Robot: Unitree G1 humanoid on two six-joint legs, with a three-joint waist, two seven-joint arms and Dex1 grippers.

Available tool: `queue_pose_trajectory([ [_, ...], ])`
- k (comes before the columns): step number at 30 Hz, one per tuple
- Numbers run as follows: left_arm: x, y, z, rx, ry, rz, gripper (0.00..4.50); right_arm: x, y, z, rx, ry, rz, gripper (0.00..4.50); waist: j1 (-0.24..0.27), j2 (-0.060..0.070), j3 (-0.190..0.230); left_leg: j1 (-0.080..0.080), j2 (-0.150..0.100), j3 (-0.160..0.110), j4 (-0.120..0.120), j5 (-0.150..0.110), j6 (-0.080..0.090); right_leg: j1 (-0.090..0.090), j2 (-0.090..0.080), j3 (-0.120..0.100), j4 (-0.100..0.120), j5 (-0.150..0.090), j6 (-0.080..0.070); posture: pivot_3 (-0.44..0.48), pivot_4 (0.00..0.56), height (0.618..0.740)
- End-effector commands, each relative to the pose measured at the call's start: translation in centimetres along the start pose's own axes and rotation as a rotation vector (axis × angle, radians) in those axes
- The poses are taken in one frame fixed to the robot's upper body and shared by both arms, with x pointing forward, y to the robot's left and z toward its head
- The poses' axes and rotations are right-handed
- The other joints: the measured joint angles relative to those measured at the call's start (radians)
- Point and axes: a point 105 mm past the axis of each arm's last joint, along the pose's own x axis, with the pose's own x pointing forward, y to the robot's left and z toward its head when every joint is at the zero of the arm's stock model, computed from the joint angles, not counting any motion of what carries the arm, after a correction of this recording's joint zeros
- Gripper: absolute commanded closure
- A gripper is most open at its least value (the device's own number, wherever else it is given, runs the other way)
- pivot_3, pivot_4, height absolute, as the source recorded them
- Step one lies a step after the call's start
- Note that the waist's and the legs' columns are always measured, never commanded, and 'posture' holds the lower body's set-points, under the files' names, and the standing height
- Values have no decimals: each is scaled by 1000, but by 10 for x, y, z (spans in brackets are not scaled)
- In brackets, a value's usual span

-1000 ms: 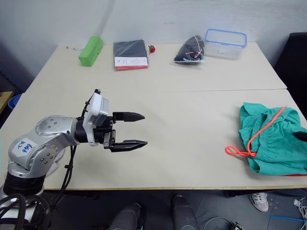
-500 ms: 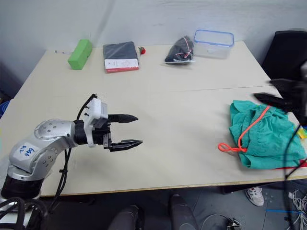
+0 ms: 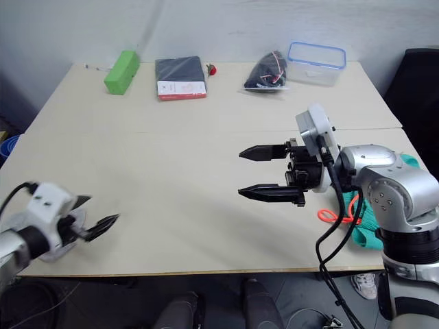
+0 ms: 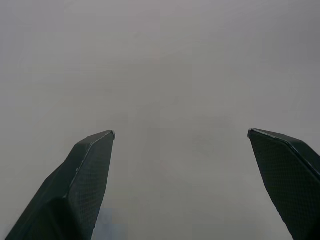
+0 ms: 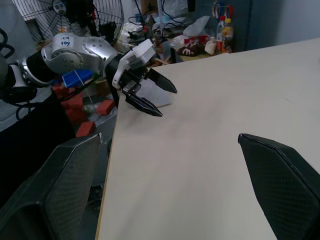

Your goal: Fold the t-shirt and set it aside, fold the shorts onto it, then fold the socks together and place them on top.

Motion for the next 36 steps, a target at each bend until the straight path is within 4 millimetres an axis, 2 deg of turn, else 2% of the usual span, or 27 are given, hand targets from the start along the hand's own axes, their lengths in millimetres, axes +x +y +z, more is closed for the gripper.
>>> queue_pose_trajectory([
  [1, -31, -2, -5, 20, 8, 23, 0, 5, 8, 5, -21, -6, 58, 25, 2, 0, 0, 0, 0, 0, 0, -1, 0, 1, 0, 0, 0, -1, -1, 0, 150, 740],
  [4, -39, -4, -19, -2, 47, 35, 0, 8, 6, 4, 2, -17, 65, 25, 12, 0, 0, 1, 0, 0, 0, -1, 0, 2, -1, -1, -2, -2, -4, 0, 150, 740],
  [8, -41, 12, -32, -16, 90, 95, 0, 11, 8, 6, 11, -27, 90, 25, 8, -1, 0, 3, 1, 2, 0, 0, 1, 5, -1, -3, -2, -9, -17, 0, 150, 740],
  [18, -25, 33, -58, 2, 191, 72, 0, 15, 13, 14, 19, -47, 112, 25, -14, -3, -1, 4, 3, 4, -1, 0, 1, 3, 0, -1, -1, -3, -4, 0, 150, 740],
  [22, -16, 40, -70, 13, 243, 69, 0, 15, 13, 16, 25, -55, 98, 25, -18, -3, -1, 3, 3, 4, -3, -1, 0, 2, -1, -1, -1, -3, -4, 0, 150, 740],
  [28, -9, 62, -96, -67, 336, 147, 0, 12, 14, 16, 12, -51, 62, 25, -16, 1, -2, 5, 3, 4, -6, 0, 1, 3, -3, -3, 0, -4, -6, 0, 150, 740],
  [29, -8, 62, -97, -82, 333, 144, 405, 12, 14, 17, 12, -52, 56, 0, -16, 2, -3, 6, 3, 4, -8, 0, 2, 3, -4, -3, 0, -4, -6, 0, 150, 740],
  [31, -4, 61, -96, -102, 332, 133, 834, 11, 15, 17, 11, -52, 50, 0, -17, 3, -3, 7, 3, 5, -10, 2, 4, 3, -5, -4, 1, -4, -6, 0, 150, 740],
  [36, 5, 57, -91, -139, 331, 101, 2441, 9, 17, 15, 5, -42, 28, 0, -18, 5, -4, 9, 4, 7, -15, 5, 8, 3, -6, -7, 3, -5, -8, 0, 150, 740],
])
